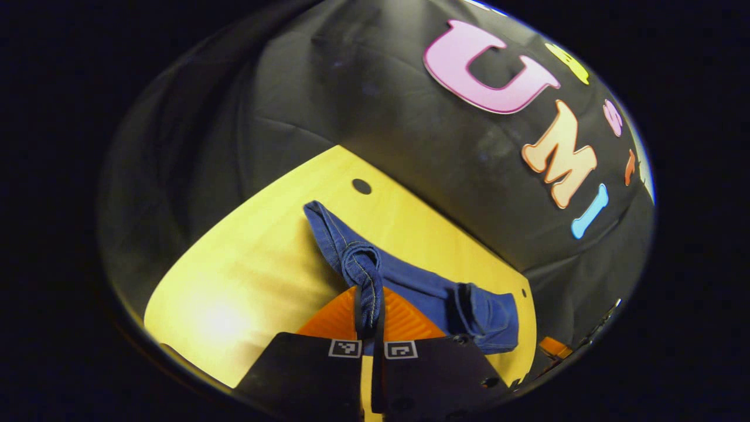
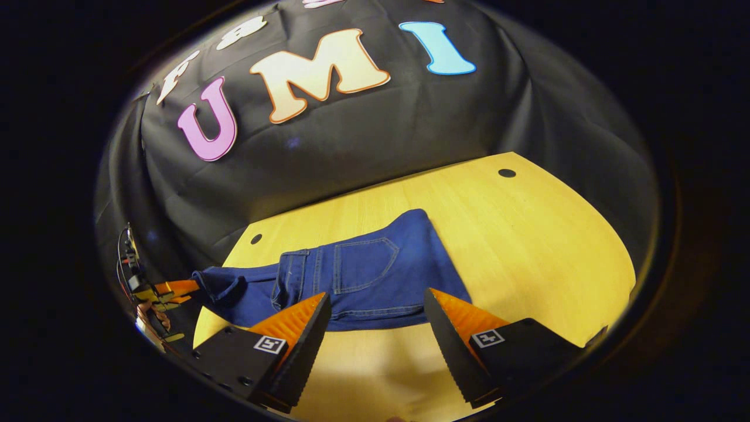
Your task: Grasp the waist and the cuffs of the jeans and fold them to make the two legs overlap; first hold the waist and fold one-third of the jeans toward the cuffs, then hold the cuffs and fold the remaining one-third in the same direction to finish folding.
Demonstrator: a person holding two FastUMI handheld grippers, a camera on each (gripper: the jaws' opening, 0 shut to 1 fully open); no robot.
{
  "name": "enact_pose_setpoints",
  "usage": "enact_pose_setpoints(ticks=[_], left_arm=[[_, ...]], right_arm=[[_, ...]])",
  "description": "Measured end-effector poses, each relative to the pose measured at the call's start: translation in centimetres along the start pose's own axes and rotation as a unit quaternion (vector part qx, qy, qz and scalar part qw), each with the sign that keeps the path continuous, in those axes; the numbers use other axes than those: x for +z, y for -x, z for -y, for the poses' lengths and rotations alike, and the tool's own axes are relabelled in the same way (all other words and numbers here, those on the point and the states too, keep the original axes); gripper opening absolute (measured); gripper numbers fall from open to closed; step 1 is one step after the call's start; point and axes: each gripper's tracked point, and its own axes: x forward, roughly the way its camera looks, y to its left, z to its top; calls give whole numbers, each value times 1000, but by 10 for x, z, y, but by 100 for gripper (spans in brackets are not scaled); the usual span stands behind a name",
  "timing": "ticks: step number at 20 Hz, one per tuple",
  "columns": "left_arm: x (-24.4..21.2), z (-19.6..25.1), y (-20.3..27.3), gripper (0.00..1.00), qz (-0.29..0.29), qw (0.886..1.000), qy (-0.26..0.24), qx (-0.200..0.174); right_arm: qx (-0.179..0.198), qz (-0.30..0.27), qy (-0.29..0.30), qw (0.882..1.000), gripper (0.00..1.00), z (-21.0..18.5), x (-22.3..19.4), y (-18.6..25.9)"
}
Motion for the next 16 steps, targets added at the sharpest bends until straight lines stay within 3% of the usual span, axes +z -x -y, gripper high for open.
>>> enact_pose_setpoints(ticks=[2,3,5,7,8,9,12,13,15,16], left_arm=[[-3,42,-5,0,4,1000,-11,-7],[-5,64,-9,0,6,1000,-16,-10],[-11,108,-16,0,8,999,-27,-16],[-19,148,-23,0,10,999,-36,-24],[-22,169,-27,0,9,999,-37,-32],[-25,187,-32,0,7,998,-39,-39],[-39,238,-45,0,-6,997,-57,-60],[-43,258,-51,0,-9,995,-64,-72],[-48,294,-60,0,-17,993,-70,-96],[-51,311,-64,0,-21,991,-75,-105]], right_arm=[[9,-6,-2,1000,94,21,6,5],[11,-7,-1,1000,98,34,10,7],[23,-13,-4,1000,98,58,17,13],[28,-15,-4,999,94,84,25,17],[28,-14,-3,999,98,98,29,19],[28,-13,-5,999,94,110,34,21],[26,-6,-14,1000,94,141,47,20],[29,-3,-21,999,99,148,51,20],[35,2,-33,999,94,157,55,21],[36,4,-37,999,98,161,56,21]])
